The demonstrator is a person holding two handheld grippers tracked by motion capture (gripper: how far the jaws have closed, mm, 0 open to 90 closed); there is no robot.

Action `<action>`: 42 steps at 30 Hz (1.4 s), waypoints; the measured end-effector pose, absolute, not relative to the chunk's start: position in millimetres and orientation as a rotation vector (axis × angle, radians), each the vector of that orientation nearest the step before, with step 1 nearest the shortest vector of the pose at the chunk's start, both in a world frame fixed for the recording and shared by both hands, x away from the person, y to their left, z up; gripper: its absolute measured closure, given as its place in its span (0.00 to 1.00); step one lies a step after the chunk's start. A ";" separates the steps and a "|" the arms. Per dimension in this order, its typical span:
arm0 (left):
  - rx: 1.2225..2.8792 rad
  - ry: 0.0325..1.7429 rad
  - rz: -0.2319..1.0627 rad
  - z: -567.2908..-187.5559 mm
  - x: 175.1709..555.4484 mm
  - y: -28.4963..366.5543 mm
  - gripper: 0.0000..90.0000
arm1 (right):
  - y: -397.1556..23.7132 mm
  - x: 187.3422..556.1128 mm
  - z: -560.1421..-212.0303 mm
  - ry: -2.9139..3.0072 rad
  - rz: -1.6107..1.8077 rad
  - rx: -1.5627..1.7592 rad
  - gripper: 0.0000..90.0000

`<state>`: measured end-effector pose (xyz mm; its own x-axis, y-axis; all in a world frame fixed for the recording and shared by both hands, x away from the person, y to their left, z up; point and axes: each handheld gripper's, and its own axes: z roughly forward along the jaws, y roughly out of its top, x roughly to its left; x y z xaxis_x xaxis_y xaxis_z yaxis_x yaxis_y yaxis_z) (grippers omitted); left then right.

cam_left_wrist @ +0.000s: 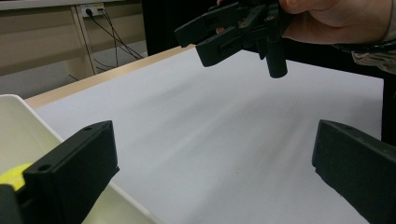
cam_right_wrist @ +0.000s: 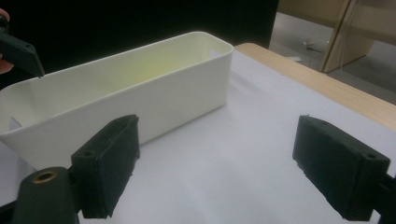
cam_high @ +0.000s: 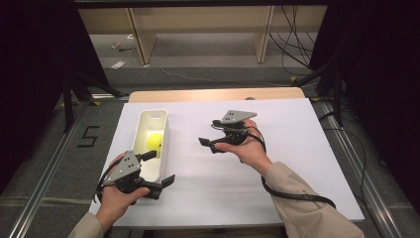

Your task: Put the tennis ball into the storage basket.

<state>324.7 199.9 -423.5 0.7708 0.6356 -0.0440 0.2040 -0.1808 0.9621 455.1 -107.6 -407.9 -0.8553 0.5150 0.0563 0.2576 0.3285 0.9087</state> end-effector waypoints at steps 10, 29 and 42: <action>1.745 0.662 0.443 -423.4 324.7 200.2 0.00 | -124.7 450.5 -409.9 2.339 1.530 0.728 0.17; 1.745 0.663 0.443 -423.4 324.8 200.1 0.00 | -160.6 437.8 -415.4 2.297 1.513 0.794 0.17; 1.744 0.664 0.444 -423.4 324.8 199.9 0.00 | -189.6 426.8 -415.3 2.252 1.507 0.840 0.18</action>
